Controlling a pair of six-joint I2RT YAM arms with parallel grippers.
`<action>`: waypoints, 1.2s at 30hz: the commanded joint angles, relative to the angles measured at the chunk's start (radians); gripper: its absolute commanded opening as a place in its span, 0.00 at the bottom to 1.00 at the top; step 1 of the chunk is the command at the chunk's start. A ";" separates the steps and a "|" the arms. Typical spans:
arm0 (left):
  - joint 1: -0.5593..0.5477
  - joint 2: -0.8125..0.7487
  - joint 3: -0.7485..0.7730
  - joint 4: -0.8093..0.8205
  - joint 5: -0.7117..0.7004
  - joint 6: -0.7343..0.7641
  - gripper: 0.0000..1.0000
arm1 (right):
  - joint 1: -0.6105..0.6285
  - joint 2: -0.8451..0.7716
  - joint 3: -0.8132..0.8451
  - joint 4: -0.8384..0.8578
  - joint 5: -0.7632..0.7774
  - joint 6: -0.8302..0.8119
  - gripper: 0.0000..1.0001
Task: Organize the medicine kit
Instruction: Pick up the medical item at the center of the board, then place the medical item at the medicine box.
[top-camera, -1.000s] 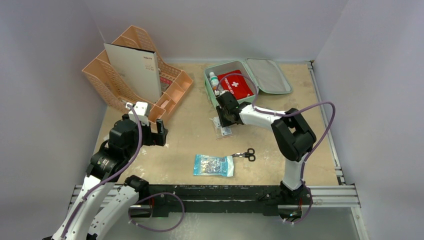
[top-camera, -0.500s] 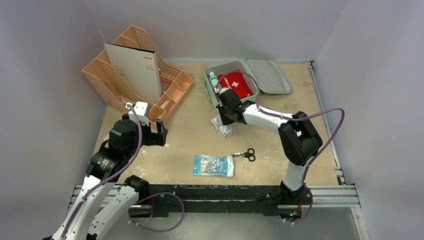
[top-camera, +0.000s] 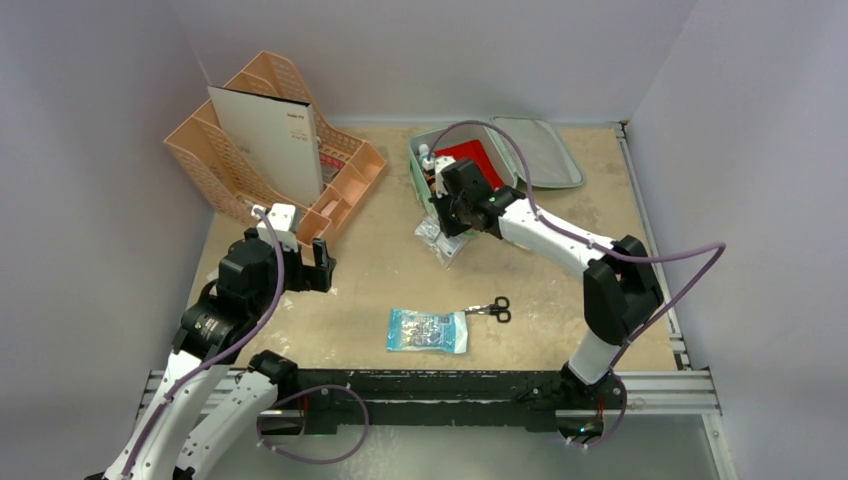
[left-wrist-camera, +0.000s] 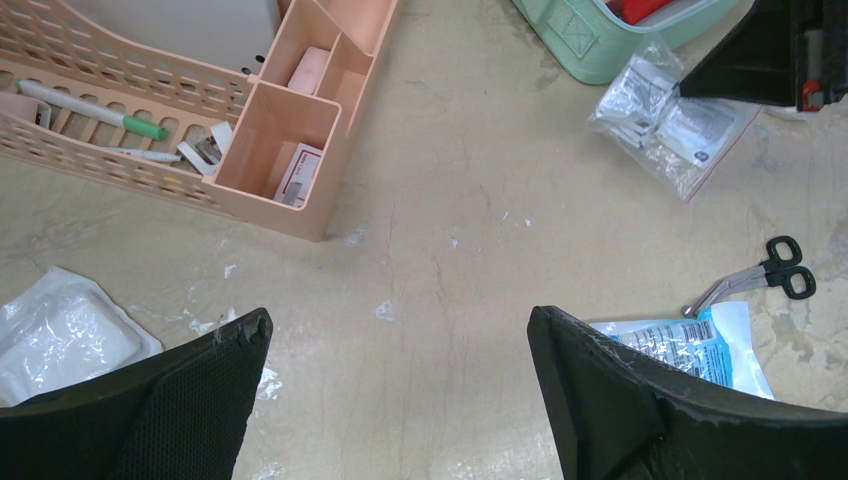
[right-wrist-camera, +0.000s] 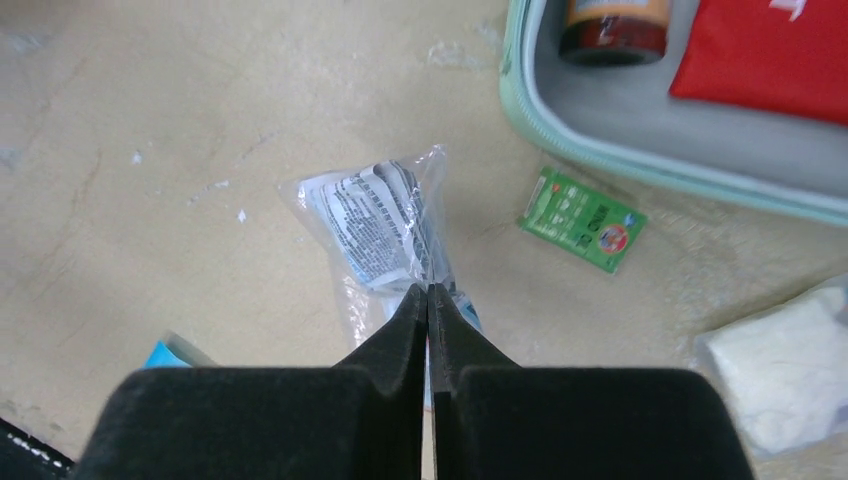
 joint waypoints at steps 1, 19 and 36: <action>0.002 -0.007 0.030 0.020 0.006 0.009 0.98 | -0.027 -0.036 0.117 -0.047 -0.019 -0.078 0.00; 0.002 -0.014 0.030 0.020 0.011 0.009 0.98 | -0.161 0.296 0.529 0.048 0.223 -0.176 0.00; 0.002 -0.022 0.028 0.023 0.022 0.009 0.98 | -0.275 0.588 0.787 0.122 0.251 -0.157 0.00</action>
